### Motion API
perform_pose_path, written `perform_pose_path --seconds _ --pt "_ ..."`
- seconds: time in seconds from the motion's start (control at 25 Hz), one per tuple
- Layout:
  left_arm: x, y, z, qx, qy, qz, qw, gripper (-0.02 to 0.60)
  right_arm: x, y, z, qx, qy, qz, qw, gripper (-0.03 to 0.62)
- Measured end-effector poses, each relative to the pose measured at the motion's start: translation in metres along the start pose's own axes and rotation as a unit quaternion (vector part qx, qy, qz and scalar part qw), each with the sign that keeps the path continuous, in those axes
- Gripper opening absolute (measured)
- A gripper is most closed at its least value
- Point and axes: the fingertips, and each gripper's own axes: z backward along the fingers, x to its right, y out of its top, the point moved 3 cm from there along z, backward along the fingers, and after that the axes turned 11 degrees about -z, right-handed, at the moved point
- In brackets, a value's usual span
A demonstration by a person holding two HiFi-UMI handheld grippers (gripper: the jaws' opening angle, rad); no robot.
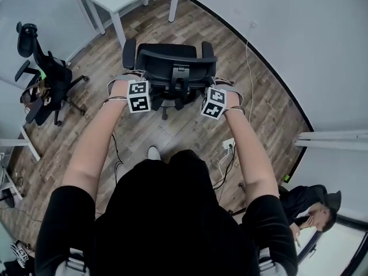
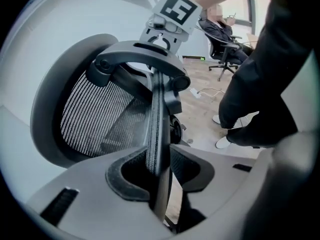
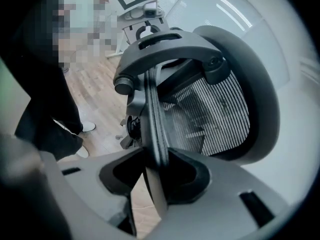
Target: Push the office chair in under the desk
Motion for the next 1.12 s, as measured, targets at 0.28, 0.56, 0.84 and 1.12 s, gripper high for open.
perform_pose_path --seconds 0.28,0.56,0.84,1.12 --pt "-0.039 -0.007 -0.020 -0.006 0.005 0.005 1.0000 0.117 0.041 0.000 -0.021 0.005 -0.005 0.001 1.000 0.132" --pt "-0.083 -0.017 -0.045 -0.020 0.003 0.023 0.9995 0.120 0.088 0.001 -0.047 0.018 0.004 0.024 1.000 0.132" --pt "-0.131 -0.022 -0.072 -0.035 0.007 0.038 0.9986 0.121 0.140 -0.005 -0.076 0.038 0.003 0.046 0.998 0.132" --pt "-0.169 -0.019 -0.096 -0.044 0.008 0.056 0.9974 0.121 0.186 -0.014 -0.099 0.050 0.010 0.066 0.997 0.132"
